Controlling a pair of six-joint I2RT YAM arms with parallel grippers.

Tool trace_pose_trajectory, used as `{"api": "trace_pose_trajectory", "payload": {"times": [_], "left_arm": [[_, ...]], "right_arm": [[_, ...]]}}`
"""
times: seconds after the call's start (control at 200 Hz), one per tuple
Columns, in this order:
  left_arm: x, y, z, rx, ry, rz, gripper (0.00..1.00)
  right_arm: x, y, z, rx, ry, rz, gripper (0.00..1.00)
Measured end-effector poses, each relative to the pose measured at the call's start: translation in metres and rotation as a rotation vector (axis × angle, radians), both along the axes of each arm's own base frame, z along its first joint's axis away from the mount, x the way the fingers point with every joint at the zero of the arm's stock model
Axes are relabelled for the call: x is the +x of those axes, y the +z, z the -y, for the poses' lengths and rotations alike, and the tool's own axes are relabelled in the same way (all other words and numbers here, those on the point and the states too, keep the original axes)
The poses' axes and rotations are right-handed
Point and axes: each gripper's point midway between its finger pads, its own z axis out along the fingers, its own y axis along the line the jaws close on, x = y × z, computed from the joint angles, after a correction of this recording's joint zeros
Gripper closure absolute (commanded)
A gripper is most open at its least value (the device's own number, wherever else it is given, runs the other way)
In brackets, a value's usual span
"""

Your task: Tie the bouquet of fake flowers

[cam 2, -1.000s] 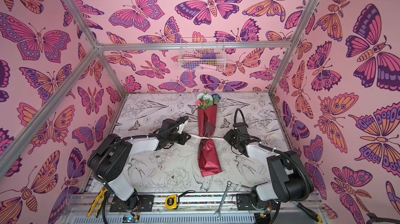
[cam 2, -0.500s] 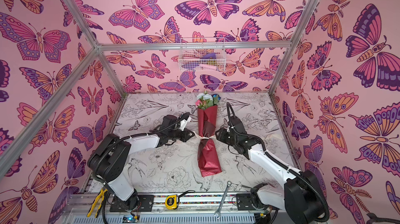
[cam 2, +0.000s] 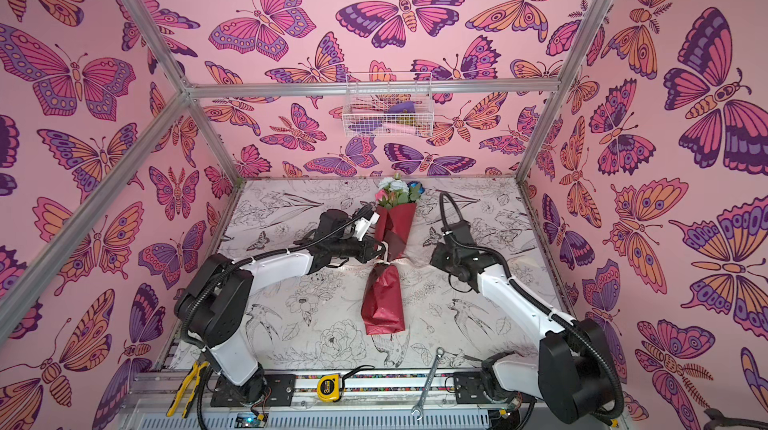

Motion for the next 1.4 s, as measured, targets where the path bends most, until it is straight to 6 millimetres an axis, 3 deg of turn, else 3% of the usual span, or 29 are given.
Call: {"api": "trace_pose_trajectory", "payload": {"times": [0.215,0.305,0.426,0.546,0.756,1.026,1.086,1.232,1.397], "left_arm": [[-0.001,-0.01,0.004,0.002,-0.021,-0.027,1.0],[0.0,-0.009,0.008,-0.002,-0.031,-0.026,1.0],[0.0,-0.009,0.012,-0.005,-0.047,-0.018,1.0],[-0.002,-0.01,0.015,-0.004,-0.057,-0.018,1.0],[-0.003,-0.013,0.016,-0.002,-0.068,-0.018,1.0],[-0.003,-0.012,0.018,-0.008,-0.079,-0.016,1.0],[-0.003,-0.01,0.019,-0.012,-0.082,-0.013,1.0],[-0.003,-0.009,0.02,-0.015,-0.086,-0.012,1.0],[-0.005,-0.01,0.021,-0.014,-0.092,-0.015,1.0]], "right_arm": [[-0.027,-0.003,0.105,-0.062,-0.315,-0.058,0.38],[-0.037,-0.01,0.132,-0.096,-0.381,-0.106,0.37],[-0.045,-0.026,0.15,-0.126,-0.405,-0.201,0.36],[-0.038,-0.039,0.157,-0.136,-0.394,-0.275,0.35],[-0.003,-0.051,0.153,-0.089,-0.346,-0.315,0.35],[0.015,-0.091,0.151,-0.059,-0.331,-0.409,0.41],[0.014,-0.097,0.15,-0.049,-0.33,-0.424,0.47],[0.02,-0.098,0.148,-0.032,-0.323,-0.406,0.77],[0.031,-0.1,0.141,0.006,-0.287,-0.389,1.0]]}}
